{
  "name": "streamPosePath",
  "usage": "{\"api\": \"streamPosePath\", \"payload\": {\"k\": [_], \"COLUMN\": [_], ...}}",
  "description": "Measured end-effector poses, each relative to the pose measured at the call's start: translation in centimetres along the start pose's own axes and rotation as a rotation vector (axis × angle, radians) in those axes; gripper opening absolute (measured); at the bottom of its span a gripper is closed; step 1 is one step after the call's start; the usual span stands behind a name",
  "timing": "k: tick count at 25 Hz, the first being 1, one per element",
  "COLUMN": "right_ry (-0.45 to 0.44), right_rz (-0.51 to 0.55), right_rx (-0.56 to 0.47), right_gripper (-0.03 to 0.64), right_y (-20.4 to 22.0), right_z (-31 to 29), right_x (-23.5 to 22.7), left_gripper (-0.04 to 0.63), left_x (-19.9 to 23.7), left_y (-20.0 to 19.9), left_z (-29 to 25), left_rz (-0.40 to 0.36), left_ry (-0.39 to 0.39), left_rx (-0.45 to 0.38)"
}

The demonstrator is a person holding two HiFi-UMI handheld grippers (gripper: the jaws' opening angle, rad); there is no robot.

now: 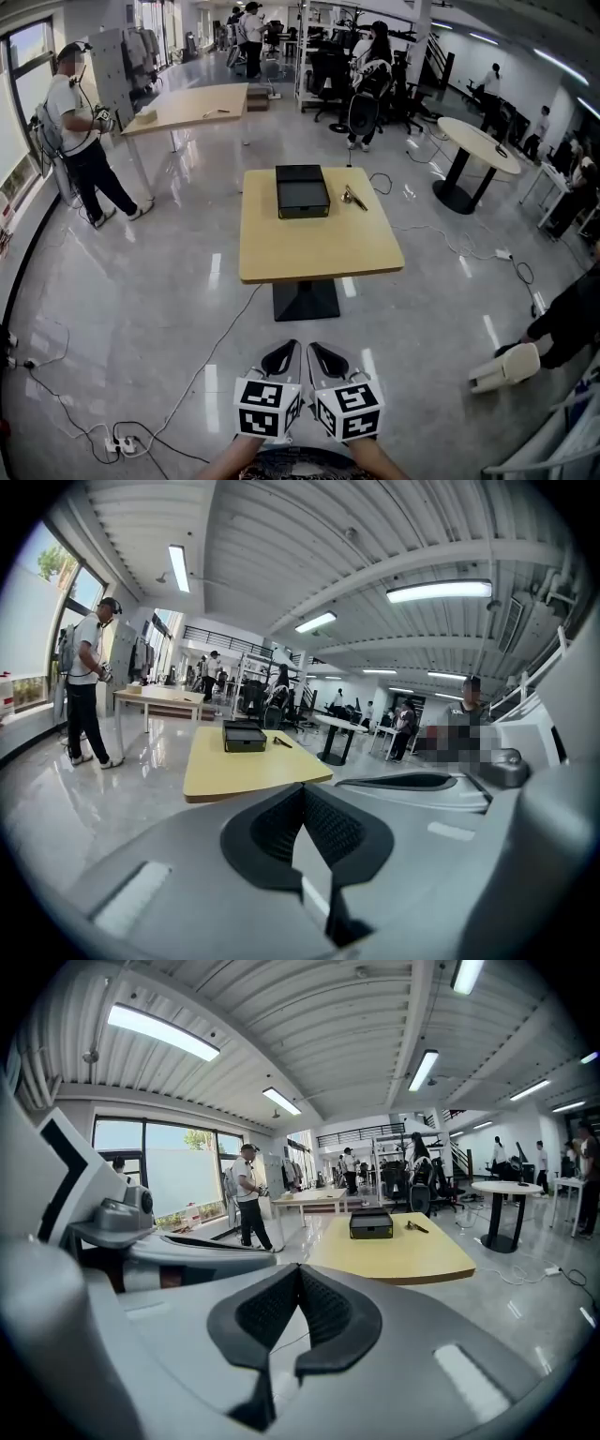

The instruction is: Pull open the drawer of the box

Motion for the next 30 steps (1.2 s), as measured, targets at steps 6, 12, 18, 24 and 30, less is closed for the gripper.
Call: {"api": "streamPosePath", "payload": {"k": [6,12,18,24,30], "right_ry": [0.006,-0.001,-0.019,-0.067,-0.118], "right_rz": [-0.014,-0.024,-0.007,0.014,0.032], "right_rx": [0.007,0.010,0.012,0.031,0.035], "right_gripper": [0.006,0.006,0.006,0.006,0.006], "right_y": [-4.9,-8.2,-13.1,-23.9,-31.4], "right_z": [-9.5,-15.2,-21.8,-29.8,-36.3], "right_x": [0.8,-6.5,-20.9,-41.4,-60.1], "left_gripper": [0.011,0.012,0.012,0.012,0.012], "left_x": [8.9,10.8,10.1,8.5,5.9], "left_y": [-3.5,-8.1,-15.9,-30.9,-42.0], "left_z": [-3.8,-12.3,-26.8,-46.1,-63.3], "left_rz": [-0.004,-0.006,-0.001,0.015,0.043], "left_ry": [0.020,0.012,-0.014,-0.048,-0.094], "left_rx": [0.016,0.031,0.033,0.037,0.039]}}
Point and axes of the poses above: the fingertips, and each gripper's own axes: z backward along the fingers, x to its left, y out of its underside, the point moved 5 cm from there along z, backward along the fingers, and after that the axes turned 13 degrees about x, right-handed, at the moved point
